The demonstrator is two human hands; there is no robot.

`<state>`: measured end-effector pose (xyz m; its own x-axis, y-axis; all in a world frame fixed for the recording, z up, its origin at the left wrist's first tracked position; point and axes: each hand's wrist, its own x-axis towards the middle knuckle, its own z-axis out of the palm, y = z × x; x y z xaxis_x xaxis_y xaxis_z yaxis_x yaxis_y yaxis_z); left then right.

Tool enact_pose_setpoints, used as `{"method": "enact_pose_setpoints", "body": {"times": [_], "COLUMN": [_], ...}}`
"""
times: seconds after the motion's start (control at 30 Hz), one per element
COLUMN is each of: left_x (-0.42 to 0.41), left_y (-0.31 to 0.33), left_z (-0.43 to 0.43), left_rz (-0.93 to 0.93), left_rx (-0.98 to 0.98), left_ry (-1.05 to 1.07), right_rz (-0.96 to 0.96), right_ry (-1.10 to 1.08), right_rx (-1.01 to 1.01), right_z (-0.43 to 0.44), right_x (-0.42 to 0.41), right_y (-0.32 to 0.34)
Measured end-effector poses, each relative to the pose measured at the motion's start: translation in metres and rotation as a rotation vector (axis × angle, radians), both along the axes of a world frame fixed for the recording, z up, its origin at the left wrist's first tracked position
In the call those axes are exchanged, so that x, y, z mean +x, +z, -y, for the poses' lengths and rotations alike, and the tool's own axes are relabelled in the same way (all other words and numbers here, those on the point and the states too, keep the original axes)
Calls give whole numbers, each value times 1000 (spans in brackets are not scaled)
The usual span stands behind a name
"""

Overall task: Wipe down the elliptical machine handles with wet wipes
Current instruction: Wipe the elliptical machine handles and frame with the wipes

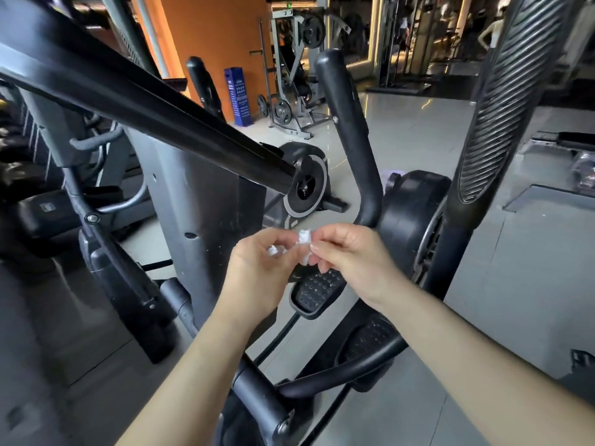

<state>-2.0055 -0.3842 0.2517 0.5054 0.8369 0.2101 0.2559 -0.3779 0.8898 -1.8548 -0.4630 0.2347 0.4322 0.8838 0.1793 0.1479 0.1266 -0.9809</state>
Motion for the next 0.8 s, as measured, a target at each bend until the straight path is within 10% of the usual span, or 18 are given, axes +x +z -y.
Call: {"method": "enact_pose_setpoints", "body": {"times": [0.3, 0.8], "left_x": [-21, -11], "left_y": [-24, -47], "left_z": [-3, -7], "left_rz": [-190, -191], "left_rx": [305, 369], "left_ry": [588, 559], "right_rz": [500, 481], "right_ry": [-343, -255], "right_rx": [94, 126], "right_z": [12, 10], "right_x": [33, 28], "right_y": [-23, -35]}}
